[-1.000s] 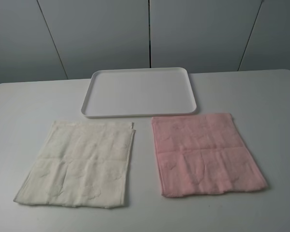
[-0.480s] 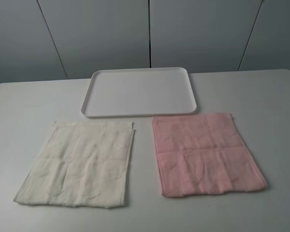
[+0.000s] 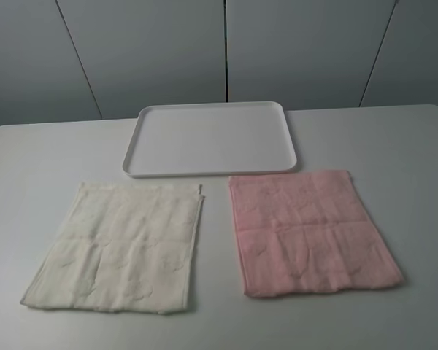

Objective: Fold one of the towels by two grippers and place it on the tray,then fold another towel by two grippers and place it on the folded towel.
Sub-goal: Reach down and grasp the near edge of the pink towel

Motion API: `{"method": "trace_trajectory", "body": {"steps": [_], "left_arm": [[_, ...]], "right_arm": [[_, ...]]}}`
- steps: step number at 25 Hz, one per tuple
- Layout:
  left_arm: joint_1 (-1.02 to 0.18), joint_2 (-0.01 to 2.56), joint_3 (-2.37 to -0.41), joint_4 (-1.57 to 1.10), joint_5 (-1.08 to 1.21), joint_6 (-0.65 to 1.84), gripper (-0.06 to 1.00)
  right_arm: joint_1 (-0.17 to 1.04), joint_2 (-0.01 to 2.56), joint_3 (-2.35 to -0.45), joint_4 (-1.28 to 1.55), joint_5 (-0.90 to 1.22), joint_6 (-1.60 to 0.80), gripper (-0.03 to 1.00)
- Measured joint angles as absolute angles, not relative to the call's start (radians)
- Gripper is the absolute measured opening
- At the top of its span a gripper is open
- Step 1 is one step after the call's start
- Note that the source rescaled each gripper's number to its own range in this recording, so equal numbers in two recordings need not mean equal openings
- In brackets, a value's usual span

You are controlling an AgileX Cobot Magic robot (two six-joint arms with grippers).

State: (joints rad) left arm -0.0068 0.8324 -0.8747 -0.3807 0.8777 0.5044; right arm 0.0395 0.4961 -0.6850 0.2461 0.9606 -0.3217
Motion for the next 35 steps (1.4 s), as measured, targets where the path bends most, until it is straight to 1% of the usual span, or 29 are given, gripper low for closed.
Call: {"method": "trace_trajectory", "body": {"steps": [5, 7, 9, 11, 17, 22, 28, 33, 35], "left_arm": [[-0.017, 1.092, -0.966, -0.524, 0.857, 0.679, 1.0], [-0.051, 1.168, -1.002, -0.538, 0.84, 0.729, 1.0], [-0.109, 1.239, -1.033, -0.54, 0.81, 0.769, 1.0], [-0.191, 1.298, -1.062, -0.542, 0.774, 0.793, 1.0], [-0.441, 1.489, -1.167, -0.428, 0.738, 0.808, 1.0], [-0.599, 1.63, -1.242, -0.348, 0.732, 0.808, 1.0], [-0.722, 1.766, -1.278, -0.243, 0.732, 0.808, 1.0], [-0.788, 1.859, -1.278, -0.212, 0.73, 0.804, 1.0], [-0.812, 1.886, -1.278, -0.208, 0.725, 0.802, 1.0]], "right_arm": [[0.039, 0.723, -0.755, 0.246, 0.953, -0.428, 1.0], [0.039, 0.797, -0.79, 0.248, 0.939, -0.445, 1.0], [0.051, 0.872, -0.816, 0.246, 0.92, -0.471, 1.0], [0.081, 0.936, -0.83, 0.219, 0.907, -0.511, 1.0], [0.192, 1.102, -0.832, 0.033, 0.901, -0.536, 1.0], [0.221, 1.187, -0.832, -0.068, 0.901, -0.581, 1.0], [0.221, 1.227, -0.821, -0.087, 0.898, -0.758, 1.0], [0.221, 1.227, -0.744, -0.091, 0.907, -0.963, 1.0], [0.221, 1.227, -0.708, -0.093, 0.894, -1.01, 1.0]]}}
